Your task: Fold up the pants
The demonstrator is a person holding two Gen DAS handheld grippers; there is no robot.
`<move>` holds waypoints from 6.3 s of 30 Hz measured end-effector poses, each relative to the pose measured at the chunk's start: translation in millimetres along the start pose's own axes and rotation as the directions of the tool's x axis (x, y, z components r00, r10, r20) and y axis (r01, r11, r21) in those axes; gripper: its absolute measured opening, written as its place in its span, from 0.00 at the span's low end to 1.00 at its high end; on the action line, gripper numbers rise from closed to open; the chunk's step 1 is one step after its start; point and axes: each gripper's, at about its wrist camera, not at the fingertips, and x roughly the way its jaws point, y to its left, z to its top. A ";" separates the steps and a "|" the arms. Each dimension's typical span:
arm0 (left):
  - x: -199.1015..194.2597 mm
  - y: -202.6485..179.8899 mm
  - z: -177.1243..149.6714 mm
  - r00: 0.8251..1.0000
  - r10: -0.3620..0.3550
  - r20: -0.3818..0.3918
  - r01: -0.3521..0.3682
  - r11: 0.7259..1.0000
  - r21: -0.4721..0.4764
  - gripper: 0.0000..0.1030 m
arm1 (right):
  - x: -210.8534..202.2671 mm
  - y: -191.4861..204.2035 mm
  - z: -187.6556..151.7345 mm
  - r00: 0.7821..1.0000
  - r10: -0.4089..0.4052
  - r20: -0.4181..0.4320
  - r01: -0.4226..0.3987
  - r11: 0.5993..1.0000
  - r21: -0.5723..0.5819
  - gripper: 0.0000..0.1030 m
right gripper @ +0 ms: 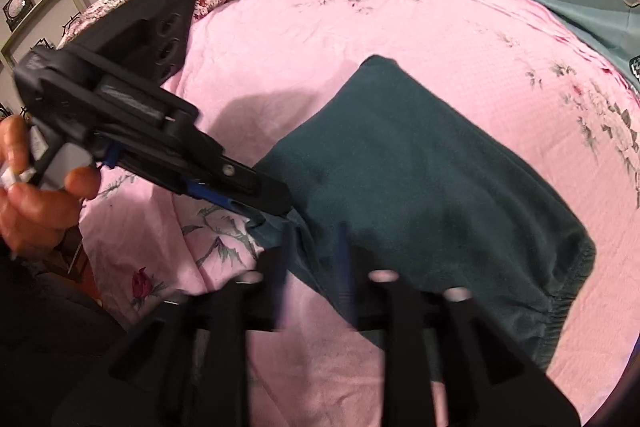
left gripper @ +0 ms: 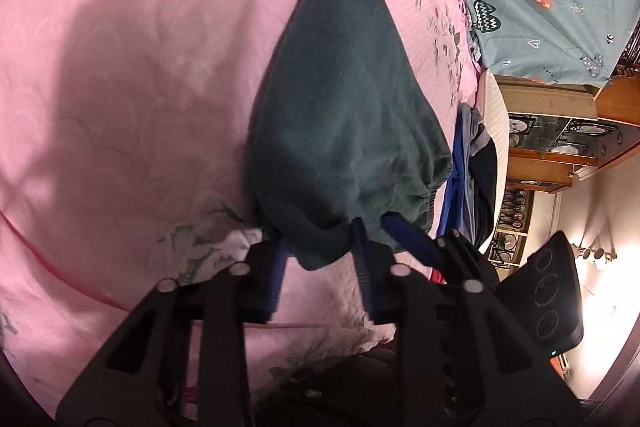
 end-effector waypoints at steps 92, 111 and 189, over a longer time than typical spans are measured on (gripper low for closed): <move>41.6 -61.3 4.0 0.859 0.484 0.168 -0.505 0.854 0.125 0.21 | -12.7 -142.4 -22.5 0.981 -0.186 0.064 0.177 0.977 0.118 0.22; 2.0 -85.7 -25.1 0.837 0.458 0.300 -0.535 0.800 0.272 0.14 | -40.8 -69.7 -9.1 0.875 -0.442 0.199 0.466 0.880 -0.092 0.21; -195.4 83.7 273.4 0.752 0.401 0.523 -0.571 0.792 0.215 0.42 | 196.6 -86.6 318.4 0.999 0.001 0.049 -0.018 0.938 0.347 0.31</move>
